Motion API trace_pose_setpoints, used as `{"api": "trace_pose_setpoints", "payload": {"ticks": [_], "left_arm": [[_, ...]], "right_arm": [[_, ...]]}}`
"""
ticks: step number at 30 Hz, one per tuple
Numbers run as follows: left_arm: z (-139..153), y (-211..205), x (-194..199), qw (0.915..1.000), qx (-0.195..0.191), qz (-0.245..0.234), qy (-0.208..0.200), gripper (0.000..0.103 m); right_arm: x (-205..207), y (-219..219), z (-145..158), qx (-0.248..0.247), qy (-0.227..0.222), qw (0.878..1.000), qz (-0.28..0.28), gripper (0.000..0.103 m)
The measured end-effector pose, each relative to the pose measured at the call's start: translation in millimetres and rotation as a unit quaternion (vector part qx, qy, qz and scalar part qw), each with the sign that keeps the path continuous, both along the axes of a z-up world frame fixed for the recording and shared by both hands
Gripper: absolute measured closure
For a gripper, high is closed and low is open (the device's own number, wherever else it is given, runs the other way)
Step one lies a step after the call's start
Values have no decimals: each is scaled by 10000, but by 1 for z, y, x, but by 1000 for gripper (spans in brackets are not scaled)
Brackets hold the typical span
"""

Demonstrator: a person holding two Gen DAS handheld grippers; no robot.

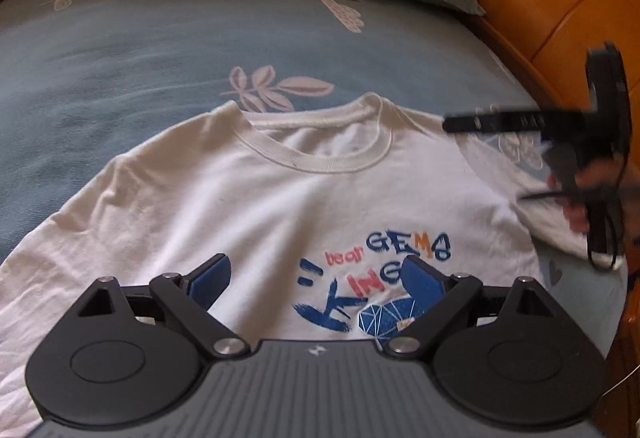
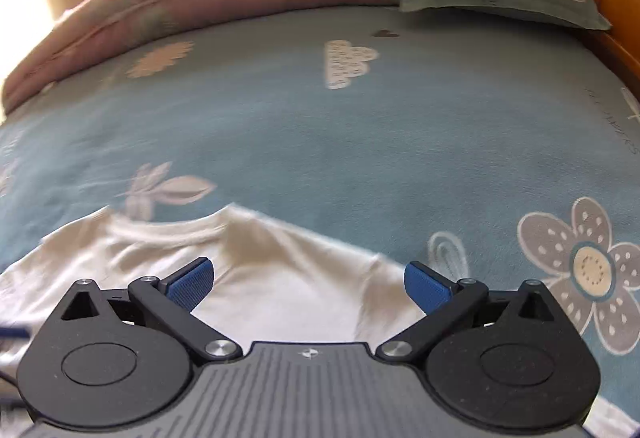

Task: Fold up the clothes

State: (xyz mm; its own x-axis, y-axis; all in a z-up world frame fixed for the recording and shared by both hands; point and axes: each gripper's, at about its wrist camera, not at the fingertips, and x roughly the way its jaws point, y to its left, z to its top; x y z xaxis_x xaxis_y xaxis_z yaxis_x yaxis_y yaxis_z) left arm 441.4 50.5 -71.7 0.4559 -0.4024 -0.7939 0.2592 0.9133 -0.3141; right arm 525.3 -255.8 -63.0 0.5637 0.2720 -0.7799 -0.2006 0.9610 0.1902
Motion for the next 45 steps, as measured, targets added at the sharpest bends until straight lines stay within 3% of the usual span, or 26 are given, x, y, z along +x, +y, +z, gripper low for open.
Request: {"api": "trace_pose_setpoints", "payload": {"ticks": [3, 7, 9, 11, 13, 16, 20, 21, 24, 28, 30, 33, 34, 37, 38, 40, 43, 45], "left_arm": [[5, 17, 16, 9989, -367, 279, 95, 11], [-32, 24, 41, 9920, -630, 644, 879, 12], [-45, 32, 49, 9901, -505, 1036, 801, 13], [-46, 41, 61, 9901, -650, 1075, 627, 12], [-43, 43, 81, 9941, 12, 1055, 243, 13], [-48, 57, 114, 9952, -80, 961, 174, 10], [-44, 49, 139, 9952, 562, 795, 63, 9], [-40, 50, 140, 9952, 516, 826, 47, 9], [-17, 54, 128, 9957, 169, 907, -112, 9], [-11, 47, 95, 9931, -713, 746, 558, 8], [-8, 43, 78, 9870, -1157, 658, 902, 8], [-39, 38, 63, 9670, -1577, 723, 1864, 8], [-48, 38, 60, 9649, -1466, 824, 2018, 9], [-49, 46, 61, 9751, -1223, 976, 1574, 13], [-45, 45, 65, 9820, -946, 938, 1339, 13], [-45, 47, 78, 9875, -755, 804, 1129, 13], [-40, 51, 96, 9900, -563, 828, 994, 13], [-30, 51, 99, 9925, -236, 891, 800, 13]], "right_arm": [[-21, 19, 0, 105, 119, 9984, 538, 0], [-35, 57, -29, -184, 298, 9954, 891, 0], [-38, 70, -40, -418, 210, 9955, 820, 0], [-36, 75, -45, -656, -8, 9948, 774, 0], [-27, 76, -48, -774, -132, 9945, 686, 0], [-5, 72, -50, -733, -255, 9953, 586, 0], [20, 70, -53, -682, -286, 9957, 557, 0], [23, 70, -52, -696, -255, 9957, 558, 0], [17, 67, -41, -633, -260, 9965, 485, 0], [-11, 65, -30, -624, -277, 9963, 530, 0], [-28, 64, -31, -605, -175, 9965, 551, 0], [-45, 65, -36, -580, 29, 9967, 570, 0], [-48, 65, -38, -580, 70, 9967, 569, 0], [-55, 67, -41, -626, 71, 9962, 598, 0], [-55, 67, -42, -649, 59, 9960, 613, 0], [-52, 67, -43, -675, 42, 9959, 605, 0], [-53, 67, -40, -724, -35, 9954, 627, 0], [-55, 67, -37, -758, -94, 9949, 654, 0]]}}
